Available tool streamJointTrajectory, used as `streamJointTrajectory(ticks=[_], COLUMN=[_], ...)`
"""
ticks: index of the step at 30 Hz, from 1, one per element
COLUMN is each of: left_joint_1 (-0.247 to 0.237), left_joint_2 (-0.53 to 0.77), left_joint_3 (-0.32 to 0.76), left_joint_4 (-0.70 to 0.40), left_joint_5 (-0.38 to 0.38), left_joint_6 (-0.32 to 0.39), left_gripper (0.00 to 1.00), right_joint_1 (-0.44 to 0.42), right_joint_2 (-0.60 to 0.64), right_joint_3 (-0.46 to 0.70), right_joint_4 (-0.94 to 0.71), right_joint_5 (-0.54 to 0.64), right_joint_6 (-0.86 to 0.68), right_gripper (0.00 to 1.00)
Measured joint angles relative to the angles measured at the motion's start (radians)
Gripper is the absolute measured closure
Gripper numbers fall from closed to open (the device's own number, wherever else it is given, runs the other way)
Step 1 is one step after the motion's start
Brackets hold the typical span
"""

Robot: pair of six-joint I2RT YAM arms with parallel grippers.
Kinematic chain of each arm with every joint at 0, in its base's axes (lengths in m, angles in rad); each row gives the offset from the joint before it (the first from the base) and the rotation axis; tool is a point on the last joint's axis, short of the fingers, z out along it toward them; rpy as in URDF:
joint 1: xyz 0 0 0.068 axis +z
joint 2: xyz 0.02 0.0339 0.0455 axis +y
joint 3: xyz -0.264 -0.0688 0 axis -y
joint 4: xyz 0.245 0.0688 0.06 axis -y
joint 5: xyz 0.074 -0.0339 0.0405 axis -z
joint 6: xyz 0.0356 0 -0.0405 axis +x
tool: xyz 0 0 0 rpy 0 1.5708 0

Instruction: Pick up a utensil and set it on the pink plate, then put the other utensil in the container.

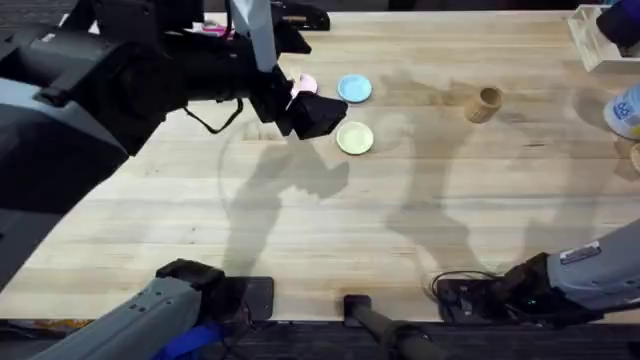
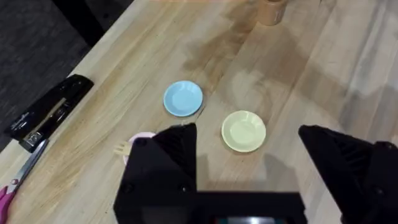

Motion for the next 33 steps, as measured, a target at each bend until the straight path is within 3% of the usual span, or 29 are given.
streamJointTrajectory(ticks=[12,33], left_joint_1=[0.0,0.0], left_joint_2=[0.0,0.0], left_joint_3=[0.0,0.0], left_joint_4=[0.0,0.0], left_joint_5=[0.0,0.0], left_joint_6=[0.0,0.0], left_gripper=[0.007,0.007], right_joint_1=[0.012,-0.029], right_joint_2=[0.0,0.014], right_joint_3=[-0.142,-0.365], right_joint_4=[0.0,0.0], right_joint_5=[-0.046,-0.039], right_joint_6=[-0.05,-0.46], right_gripper=[0.969,0.968])
